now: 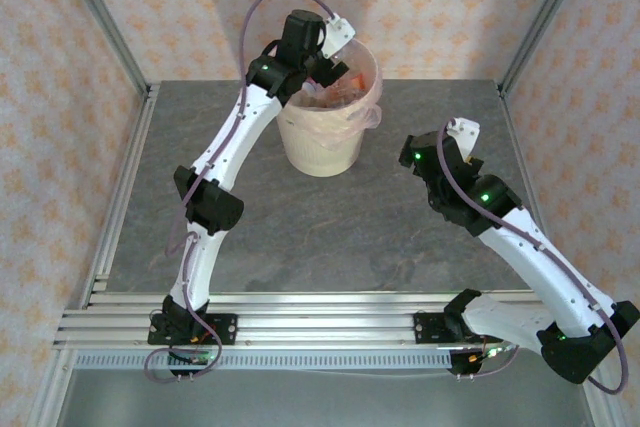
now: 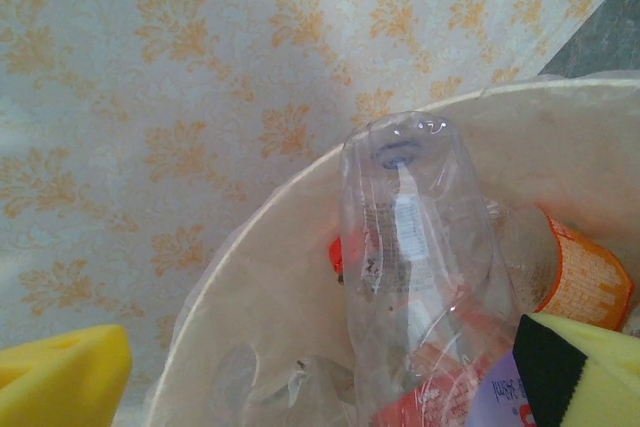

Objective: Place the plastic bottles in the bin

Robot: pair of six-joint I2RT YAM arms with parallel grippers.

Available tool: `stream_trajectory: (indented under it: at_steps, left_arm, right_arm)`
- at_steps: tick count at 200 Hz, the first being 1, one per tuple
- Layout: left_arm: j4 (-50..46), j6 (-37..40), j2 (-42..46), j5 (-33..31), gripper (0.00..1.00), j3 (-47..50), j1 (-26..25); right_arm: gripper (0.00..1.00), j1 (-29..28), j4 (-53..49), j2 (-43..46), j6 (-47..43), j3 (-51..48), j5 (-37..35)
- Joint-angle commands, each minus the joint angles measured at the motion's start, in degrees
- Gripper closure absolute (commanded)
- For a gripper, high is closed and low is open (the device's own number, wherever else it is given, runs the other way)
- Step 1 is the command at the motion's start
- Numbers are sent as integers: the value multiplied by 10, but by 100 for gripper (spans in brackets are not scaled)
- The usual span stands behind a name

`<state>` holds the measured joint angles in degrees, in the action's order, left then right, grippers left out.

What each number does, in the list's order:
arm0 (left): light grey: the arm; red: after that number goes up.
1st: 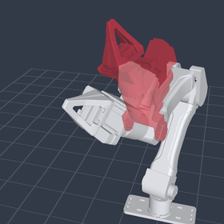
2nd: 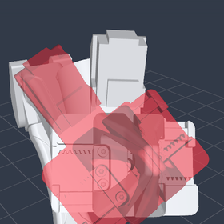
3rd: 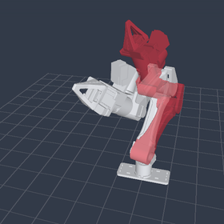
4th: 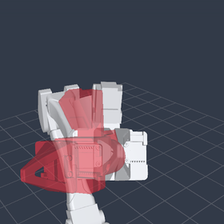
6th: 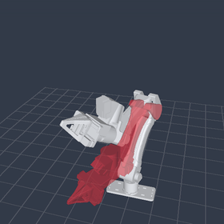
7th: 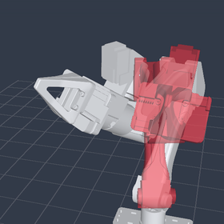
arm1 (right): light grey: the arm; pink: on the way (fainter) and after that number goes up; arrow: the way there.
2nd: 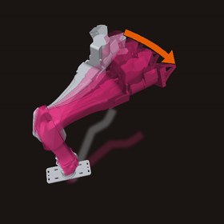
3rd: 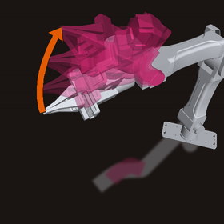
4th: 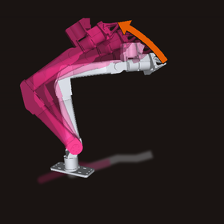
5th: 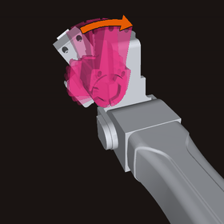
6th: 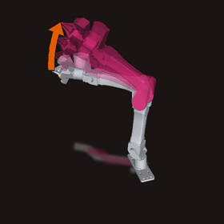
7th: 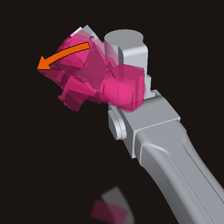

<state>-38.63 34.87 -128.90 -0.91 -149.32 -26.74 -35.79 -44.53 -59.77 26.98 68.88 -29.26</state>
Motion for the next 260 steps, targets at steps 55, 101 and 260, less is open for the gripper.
stream_trajectory:
  at_steps: [55, 101, 260]
  left_arm:
    - [18, -124, 235, -61, 0, 93, 1]
    - [191, -248, 489, -184, 0, 502, 6]
    - [548, -392, 782, -373, 0, 1255, 94]
  right_arm:
    - [1, 3, -24, 40, -14, -20, -73]
    - [1, 3, 1, 80, -36, -84, -118]
    - [1, 162, 460, 166, -218, -457, -42]
